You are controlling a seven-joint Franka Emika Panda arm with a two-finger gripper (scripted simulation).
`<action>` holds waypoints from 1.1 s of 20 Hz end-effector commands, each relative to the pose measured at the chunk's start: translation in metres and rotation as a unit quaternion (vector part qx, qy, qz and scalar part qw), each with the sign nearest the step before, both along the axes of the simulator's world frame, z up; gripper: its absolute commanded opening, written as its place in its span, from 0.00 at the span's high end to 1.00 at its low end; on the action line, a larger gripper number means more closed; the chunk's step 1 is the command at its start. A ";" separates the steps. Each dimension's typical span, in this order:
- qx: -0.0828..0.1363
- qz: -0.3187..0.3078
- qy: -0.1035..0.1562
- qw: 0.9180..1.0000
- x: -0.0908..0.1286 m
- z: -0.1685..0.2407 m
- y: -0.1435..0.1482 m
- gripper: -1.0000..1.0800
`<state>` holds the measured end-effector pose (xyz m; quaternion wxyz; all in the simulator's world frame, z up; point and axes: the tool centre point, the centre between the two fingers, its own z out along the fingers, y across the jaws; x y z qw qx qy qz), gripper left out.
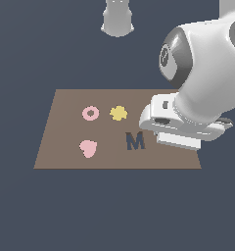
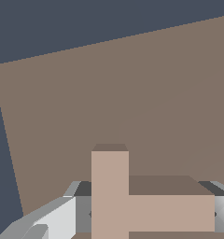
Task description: Insert a designated object into the corresponding slot on a board.
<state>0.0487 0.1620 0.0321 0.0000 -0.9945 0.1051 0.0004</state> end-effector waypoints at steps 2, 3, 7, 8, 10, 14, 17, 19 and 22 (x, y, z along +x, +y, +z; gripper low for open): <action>0.000 0.000 0.000 1.000 0.000 0.001 0.000 1.00; 0.000 -0.001 0.000 1.000 0.000 0.001 0.000 1.00; 0.000 -0.010 0.000 1.000 -0.002 0.001 -0.002 1.00; 0.000 -0.015 0.000 1.000 -0.003 0.001 -0.002 1.00; 0.000 -0.026 0.000 1.000 -0.005 0.001 -0.004 1.00; 0.000 -0.058 0.000 0.998 -0.012 0.002 -0.008 1.00; 0.000 -0.090 0.000 0.996 -0.019 0.002 -0.011 1.00; 0.000 -0.115 0.000 0.993 -0.024 0.003 -0.013 1.00; 0.000 -0.157 0.000 0.988 -0.034 0.003 -0.017 1.00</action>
